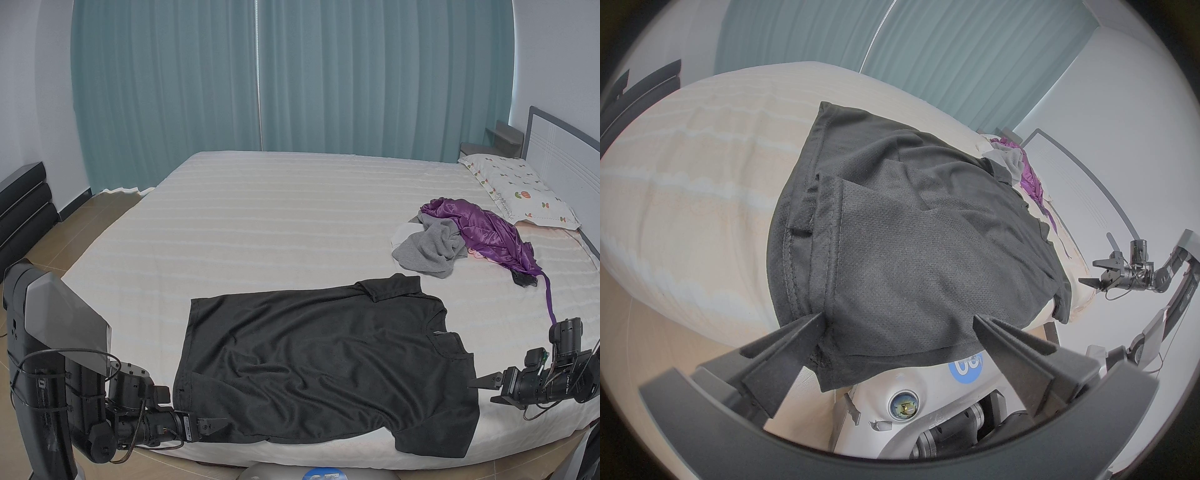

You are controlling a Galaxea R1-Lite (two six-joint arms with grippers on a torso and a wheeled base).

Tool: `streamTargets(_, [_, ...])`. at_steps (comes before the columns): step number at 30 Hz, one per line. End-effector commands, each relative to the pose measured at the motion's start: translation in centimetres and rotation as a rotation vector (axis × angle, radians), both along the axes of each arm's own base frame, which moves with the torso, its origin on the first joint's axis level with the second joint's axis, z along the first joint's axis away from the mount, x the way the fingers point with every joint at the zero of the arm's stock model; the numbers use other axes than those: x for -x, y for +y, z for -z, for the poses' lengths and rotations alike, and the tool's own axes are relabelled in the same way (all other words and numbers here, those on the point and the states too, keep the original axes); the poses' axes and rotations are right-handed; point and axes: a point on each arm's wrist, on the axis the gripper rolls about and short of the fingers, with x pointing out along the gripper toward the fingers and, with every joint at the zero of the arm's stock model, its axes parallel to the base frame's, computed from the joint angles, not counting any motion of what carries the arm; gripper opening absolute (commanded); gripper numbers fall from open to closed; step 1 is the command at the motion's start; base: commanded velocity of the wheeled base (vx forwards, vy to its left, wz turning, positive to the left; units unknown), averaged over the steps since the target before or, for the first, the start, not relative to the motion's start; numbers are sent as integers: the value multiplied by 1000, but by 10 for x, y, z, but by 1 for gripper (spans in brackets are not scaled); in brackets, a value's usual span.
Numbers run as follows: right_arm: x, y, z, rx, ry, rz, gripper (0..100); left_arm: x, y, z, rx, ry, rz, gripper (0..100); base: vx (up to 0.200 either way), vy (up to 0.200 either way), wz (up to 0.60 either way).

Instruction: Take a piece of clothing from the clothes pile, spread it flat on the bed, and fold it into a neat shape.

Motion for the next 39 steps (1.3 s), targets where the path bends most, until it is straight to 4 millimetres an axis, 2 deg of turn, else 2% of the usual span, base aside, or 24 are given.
streamTargets(1, [0, 0, -1, 0, -4, 0, 100, 4, 2, 0, -7, 16, -2, 100, 0, 0, 0])
streamTargets(8, [0, 0, -2, -1, -6, 1, 100, 5, 2, 0, -13, 25, 0, 100, 0, 0, 0])
streamTargets(15, [0, 0, -2, -1, -6, 1, 100, 9, 10, -13, -41, 14, 0, 100, 0, 0, 0])
streamTargets(26, [0, 0, -1, -1, -5, 1, 100, 10, 10, -3, -60, 57, 21, 100, 0, 0, 0])
streamTargets(39, [-1, 0, -2, -1, -8, 0, 100, 7, 10, -4, -40, 31, 19, 100, 0, 0, 0])
